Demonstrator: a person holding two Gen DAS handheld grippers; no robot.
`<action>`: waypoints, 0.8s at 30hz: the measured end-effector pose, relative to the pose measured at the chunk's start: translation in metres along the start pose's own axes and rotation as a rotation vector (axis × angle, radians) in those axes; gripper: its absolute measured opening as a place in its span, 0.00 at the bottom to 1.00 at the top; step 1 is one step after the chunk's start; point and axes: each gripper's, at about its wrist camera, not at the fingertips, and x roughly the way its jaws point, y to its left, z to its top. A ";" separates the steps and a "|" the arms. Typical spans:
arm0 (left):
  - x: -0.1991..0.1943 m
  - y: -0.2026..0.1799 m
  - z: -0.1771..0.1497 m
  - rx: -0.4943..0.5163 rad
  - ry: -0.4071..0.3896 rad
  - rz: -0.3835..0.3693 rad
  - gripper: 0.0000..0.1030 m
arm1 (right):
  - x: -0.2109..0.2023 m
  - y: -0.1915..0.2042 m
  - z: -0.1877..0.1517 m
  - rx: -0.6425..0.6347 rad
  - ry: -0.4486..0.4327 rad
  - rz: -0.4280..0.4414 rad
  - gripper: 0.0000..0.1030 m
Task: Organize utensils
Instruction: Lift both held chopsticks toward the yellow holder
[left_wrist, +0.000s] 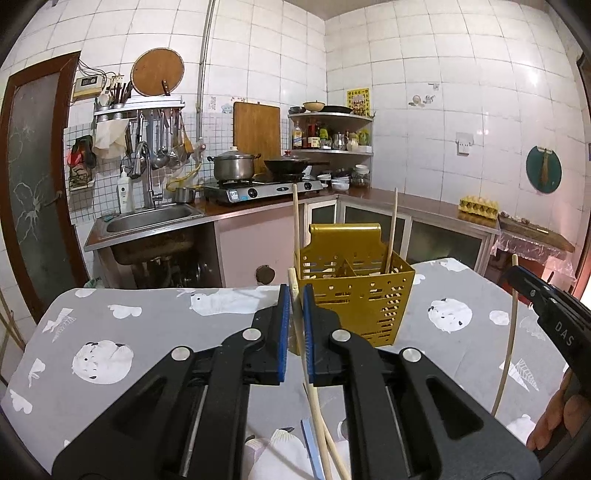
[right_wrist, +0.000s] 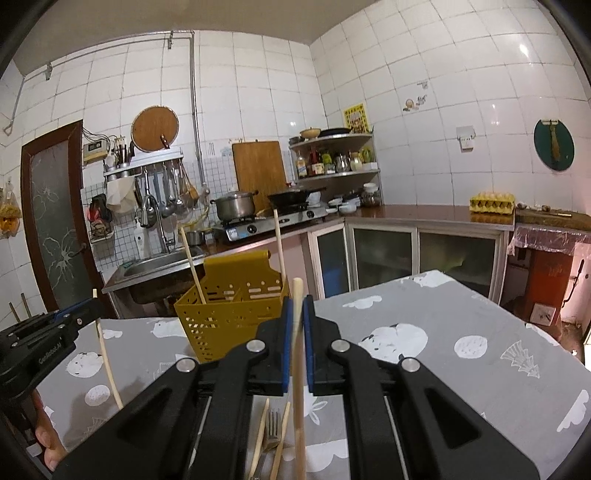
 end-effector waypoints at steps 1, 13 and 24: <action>-0.002 0.001 0.001 -0.001 -0.007 0.001 0.06 | -0.002 0.000 0.001 -0.001 -0.010 -0.003 0.06; -0.013 -0.001 0.004 0.015 -0.052 0.014 0.06 | -0.013 -0.001 0.006 -0.001 -0.055 0.003 0.06; -0.017 0.002 0.011 0.006 -0.064 0.015 0.04 | -0.010 0.001 0.014 -0.005 -0.066 -0.005 0.06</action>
